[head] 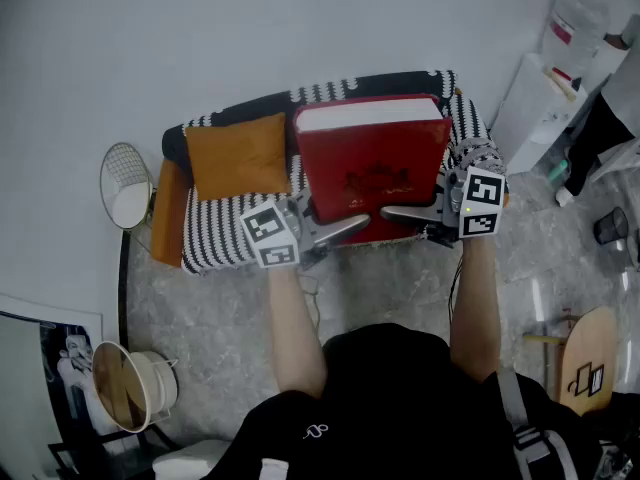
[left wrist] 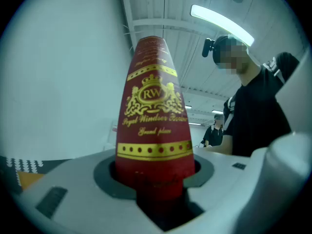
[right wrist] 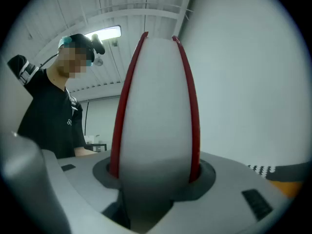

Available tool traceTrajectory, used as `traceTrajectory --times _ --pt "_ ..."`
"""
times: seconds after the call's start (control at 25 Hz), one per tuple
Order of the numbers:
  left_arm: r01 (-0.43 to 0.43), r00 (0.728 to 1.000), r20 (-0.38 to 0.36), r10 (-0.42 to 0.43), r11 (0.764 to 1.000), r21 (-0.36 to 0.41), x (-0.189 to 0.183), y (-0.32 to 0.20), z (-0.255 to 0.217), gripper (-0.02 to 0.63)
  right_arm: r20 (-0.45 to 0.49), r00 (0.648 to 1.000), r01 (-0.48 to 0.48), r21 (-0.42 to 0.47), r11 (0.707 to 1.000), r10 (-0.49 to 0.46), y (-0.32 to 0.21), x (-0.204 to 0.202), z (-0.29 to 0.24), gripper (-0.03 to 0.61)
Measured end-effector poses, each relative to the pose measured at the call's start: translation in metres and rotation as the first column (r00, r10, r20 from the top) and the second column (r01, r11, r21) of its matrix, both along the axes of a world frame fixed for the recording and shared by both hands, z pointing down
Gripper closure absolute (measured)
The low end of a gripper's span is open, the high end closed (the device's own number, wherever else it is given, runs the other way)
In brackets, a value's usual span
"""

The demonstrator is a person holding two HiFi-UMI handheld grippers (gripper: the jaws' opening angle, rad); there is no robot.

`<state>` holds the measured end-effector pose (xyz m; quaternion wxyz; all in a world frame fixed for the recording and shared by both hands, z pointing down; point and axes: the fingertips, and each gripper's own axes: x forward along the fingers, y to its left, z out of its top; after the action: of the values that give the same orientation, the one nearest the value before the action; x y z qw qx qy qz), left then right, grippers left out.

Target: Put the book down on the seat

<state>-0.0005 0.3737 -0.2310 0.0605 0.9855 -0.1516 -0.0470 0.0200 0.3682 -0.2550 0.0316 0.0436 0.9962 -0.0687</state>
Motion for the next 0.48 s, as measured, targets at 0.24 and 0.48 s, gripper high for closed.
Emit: traceTrajectory --times 0.24,0.48 --pt "-0.004 1.0 0.007 0.004 1.0 0.006 0.002 -0.001 -0.0008 0.393 0.006 1.0 -0.004 0.005 1.0 0.004 -0.0004 0.0019 -0.0013 0.336" --pt "-0.007 1.0 0.004 0.007 1.0 0.004 0.0078 0.0048 0.0006 0.393 0.003 1.0 -0.005 0.0 1.0 0.005 0.0055 0.0076 0.0007 0.337"
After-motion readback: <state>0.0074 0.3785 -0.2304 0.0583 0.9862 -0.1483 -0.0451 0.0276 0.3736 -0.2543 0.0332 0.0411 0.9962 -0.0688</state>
